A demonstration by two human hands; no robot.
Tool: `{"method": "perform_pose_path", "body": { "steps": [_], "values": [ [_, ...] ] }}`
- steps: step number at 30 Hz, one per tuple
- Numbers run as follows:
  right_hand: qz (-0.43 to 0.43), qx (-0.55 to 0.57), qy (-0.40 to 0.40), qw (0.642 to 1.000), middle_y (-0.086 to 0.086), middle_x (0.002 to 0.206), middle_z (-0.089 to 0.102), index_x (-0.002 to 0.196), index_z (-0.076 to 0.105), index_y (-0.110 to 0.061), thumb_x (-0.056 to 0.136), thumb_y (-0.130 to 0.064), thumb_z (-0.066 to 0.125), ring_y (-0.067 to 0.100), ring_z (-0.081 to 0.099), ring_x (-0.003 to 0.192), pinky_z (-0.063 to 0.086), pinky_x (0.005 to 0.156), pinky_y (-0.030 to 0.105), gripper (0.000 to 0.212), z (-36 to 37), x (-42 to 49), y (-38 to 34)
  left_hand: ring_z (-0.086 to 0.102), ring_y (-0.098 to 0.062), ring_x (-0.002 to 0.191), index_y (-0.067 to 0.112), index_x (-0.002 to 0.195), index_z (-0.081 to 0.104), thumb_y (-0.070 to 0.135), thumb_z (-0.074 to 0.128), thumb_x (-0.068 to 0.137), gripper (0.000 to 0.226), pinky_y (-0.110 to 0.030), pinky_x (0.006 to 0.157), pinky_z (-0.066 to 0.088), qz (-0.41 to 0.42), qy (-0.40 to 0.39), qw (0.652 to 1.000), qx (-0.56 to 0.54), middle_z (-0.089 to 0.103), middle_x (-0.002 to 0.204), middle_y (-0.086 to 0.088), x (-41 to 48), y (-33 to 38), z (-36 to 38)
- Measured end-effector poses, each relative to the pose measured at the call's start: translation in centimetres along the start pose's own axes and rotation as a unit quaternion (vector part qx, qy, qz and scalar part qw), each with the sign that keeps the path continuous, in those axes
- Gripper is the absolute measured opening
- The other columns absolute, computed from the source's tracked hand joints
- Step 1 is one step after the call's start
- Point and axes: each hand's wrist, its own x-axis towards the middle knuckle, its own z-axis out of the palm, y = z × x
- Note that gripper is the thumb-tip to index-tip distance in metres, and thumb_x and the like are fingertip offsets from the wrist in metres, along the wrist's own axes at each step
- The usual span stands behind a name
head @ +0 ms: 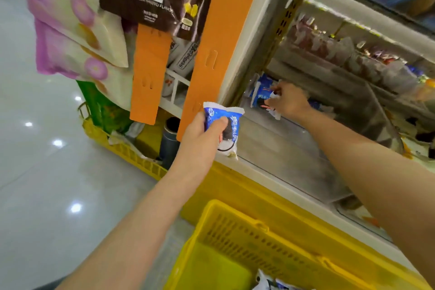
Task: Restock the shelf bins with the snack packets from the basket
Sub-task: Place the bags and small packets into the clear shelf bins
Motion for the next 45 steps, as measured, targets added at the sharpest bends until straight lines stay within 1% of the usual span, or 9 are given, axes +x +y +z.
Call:
{"method": "perform_pose_path", "body": {
  "steps": [6,14,19,22,25,31,34,37,45],
  "values": [
    [-0.007,-0.04,-0.002,0.999,0.018,0.13,0.053,0.127,0.051,-0.007,0.088,-0.019,0.062,0.031,0.049,0.12,0.039,0.1,0.039,0.042,1.3,2.1,0.1,0.054,0.012,0.05,0.011,0.112,0.055,0.015,0.047,0.095,0.02,-0.003,0.046,0.038,-0.012,-0.008,1.0,-0.017,0.056,0.075,0.007,0.9,-0.1,-0.6],
    [-0.057,-0.077,0.039,0.995,0.016,0.125,0.058,0.128,0.052,-0.007,0.085,-0.026,0.068,0.031,0.054,0.115,0.044,0.097,0.043,0.05,-0.5,1.1,0.0,0.062,0.001,0.072,0.016,0.121,0.054,0.02,0.049,0.094,0.027,-0.005,0.051,0.044,-0.002,0.0,1.0,-0.006,0.064,0.101,0.0,0.4,0.4,-0.4],
    [-0.104,0.013,0.107,0.989,0.018,0.12,0.057,0.124,0.053,-0.004,0.092,-0.021,0.057,0.032,0.052,0.113,0.042,0.096,0.039,0.036,-2.1,-3.4,-1.5,0.062,-0.001,0.082,0.023,0.115,0.054,0.023,0.05,0.094,0.021,-0.004,0.055,0.045,0.01,-0.01,1.0,0.009,0.064,0.101,0.005,-0.8,0.5,0.2],
    [-0.147,0.118,0.151,0.97,0.008,0.108,0.06,0.116,0.057,-0.007,0.094,-0.016,0.054,0.015,0.055,0.095,0.043,0.085,0.023,0.024,-3.4,-8.3,-2.8,0.061,0.0,0.086,0.027,0.109,0.053,0.03,0.052,0.092,0.017,-0.005,0.056,0.046,0.012,-0.025,0.999,0.045,0.063,0.098,0.01,-1.9,0.2,0.8],
    [-0.158,0.191,0.097,0.964,-0.007,0.093,0.058,0.11,0.058,-0.017,0.095,-0.019,0.051,0.004,0.052,0.076,0.04,0.069,0.01,0.017,-4.5,-13.9,-3.3,0.058,0.0,0.085,0.026,0.112,0.052,0.035,0.053,0.091,0.023,-0.011,0.059,0.046,-0.008,-0.017,0.998,0.054,0.063,0.099,0.01,-2.9,-0.1,1.4],
    [-0.072,0.272,-0.123,0.952,-0.008,0.105,0.062,0.122,0.051,-0.022,0.093,-0.03,0.053,0.003,0.061,0.089,0.05,0.076,0.016,0.031,-4.4,-21.2,-2.5,0.062,-0.018,0.097,0.025,0.11,0.055,0.024,0.054,0.092,0.017,-0.033,0.078,0.045,-0.053,-0.065,0.996,-0.04,0.066,0.11,-0.005,-5.2,-0.6,3.2],
    [-0.054,0.331,-0.134,0.932,-0.002,0.092,0.067,0.107,0.06,-0.018,0.092,-0.02,0.056,0.003,0.062,0.073,0.052,0.068,0.015,0.016,-4.4,-22.2,-2.2,0.066,-0.013,0.093,0.022,0.109,0.057,0.024,0.055,0.092,0.018,-0.032,0.078,0.049,-0.033,-0.07,0.997,-0.016,0.068,0.104,-0.004,-6.0,-0.9,4.1],
    [-0.052,0.331,-0.139,0.932,-0.001,0.088,0.07,0.102,0.064,-0.02,0.09,-0.021,0.059,0.007,0.064,0.077,0.054,0.075,0.024,0.013,-5.2,-22.5,-1.2,0.065,-0.001,0.072,0.019,0.095,0.059,0.021,0.056,0.091,0.005,-0.016,0.057,0.052,0.034,-0.052,0.997,0.05,0.067,0.089,0.001,-6.2,-0.6,4.2],
    [-0.067,0.289,-0.168,0.94,-0.009,0.1,0.069,0.108,0.061,-0.031,0.084,-0.038,0.062,0.0,0.064,0.082,0.052,0.072,0.016,0.025,-7.4,-22.8,1.6,0.067,-0.004,0.081,0.018,0.09,0.058,0.018,0.062,0.087,0.005,-0.016,0.059,0.053,0.109,-0.111,0.978,0.141,0.067,0.091,0.001,-6.7,-0.3,5.3]
  ]
}}
